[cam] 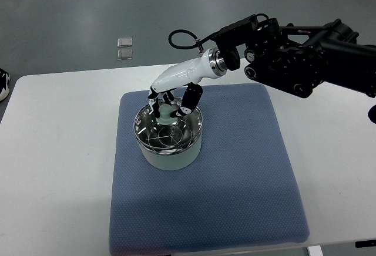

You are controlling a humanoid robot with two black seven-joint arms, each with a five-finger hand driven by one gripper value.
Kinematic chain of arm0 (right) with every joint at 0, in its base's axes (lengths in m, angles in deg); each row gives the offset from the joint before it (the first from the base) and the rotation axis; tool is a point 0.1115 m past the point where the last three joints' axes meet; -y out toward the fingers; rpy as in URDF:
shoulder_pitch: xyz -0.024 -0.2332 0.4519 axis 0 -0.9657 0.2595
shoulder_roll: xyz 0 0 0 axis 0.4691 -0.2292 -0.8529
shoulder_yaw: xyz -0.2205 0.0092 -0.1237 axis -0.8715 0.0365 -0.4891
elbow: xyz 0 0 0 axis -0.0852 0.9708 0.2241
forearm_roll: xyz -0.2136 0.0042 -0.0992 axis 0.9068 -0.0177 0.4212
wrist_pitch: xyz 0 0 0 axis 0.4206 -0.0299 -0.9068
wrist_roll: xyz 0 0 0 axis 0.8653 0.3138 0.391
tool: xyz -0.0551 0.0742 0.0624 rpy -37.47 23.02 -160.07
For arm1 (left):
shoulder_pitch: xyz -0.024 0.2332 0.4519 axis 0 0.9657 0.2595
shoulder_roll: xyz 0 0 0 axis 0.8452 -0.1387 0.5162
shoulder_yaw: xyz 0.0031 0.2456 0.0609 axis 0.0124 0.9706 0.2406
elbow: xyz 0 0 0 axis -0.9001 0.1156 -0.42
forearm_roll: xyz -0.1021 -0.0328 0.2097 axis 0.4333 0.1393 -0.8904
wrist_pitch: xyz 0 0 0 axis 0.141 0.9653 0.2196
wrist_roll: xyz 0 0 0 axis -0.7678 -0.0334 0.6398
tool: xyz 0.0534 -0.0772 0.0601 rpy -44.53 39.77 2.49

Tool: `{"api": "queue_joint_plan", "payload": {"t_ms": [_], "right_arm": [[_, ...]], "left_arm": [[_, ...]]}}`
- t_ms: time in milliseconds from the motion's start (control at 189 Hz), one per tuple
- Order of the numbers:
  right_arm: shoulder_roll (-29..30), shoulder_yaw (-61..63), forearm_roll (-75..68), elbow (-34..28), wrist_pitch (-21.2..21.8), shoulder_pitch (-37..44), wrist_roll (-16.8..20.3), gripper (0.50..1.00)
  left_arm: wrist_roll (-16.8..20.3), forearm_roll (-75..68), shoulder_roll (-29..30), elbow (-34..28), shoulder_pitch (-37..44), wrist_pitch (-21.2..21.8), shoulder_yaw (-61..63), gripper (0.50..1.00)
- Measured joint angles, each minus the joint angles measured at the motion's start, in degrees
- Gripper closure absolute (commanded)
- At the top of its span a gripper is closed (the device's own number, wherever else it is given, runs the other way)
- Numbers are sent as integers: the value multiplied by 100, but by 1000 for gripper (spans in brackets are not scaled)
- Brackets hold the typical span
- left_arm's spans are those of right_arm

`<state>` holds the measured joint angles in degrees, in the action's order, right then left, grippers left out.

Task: Open lid and place right of pot
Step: 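Lift the glass lid off the pot and carry it beside the pot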

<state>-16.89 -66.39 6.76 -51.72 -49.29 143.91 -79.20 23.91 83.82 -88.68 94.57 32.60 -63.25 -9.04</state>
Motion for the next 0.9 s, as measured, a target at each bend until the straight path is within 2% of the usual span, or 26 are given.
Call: {"api": "queue_joint_plan", "payload": {"t_ms": [207,493,684,901], "right_arm": [[-206,261,-23,-42,45,110,-114,1000],[-884,319,-27,-53,143,211,-271,1000],[-1452,316,-20,-48,92,-26,-282,1000],[-1720,313,0,-13,-133,-517,-293,1000]], "left_arm": [[1,0,0,0,-2,0,0,500],[0,0,0,0,-1,0,-7,500],[-4,0,0,0,1,-1,-3,500],[-5,0,0,0,0,-2,-1,500]]}}
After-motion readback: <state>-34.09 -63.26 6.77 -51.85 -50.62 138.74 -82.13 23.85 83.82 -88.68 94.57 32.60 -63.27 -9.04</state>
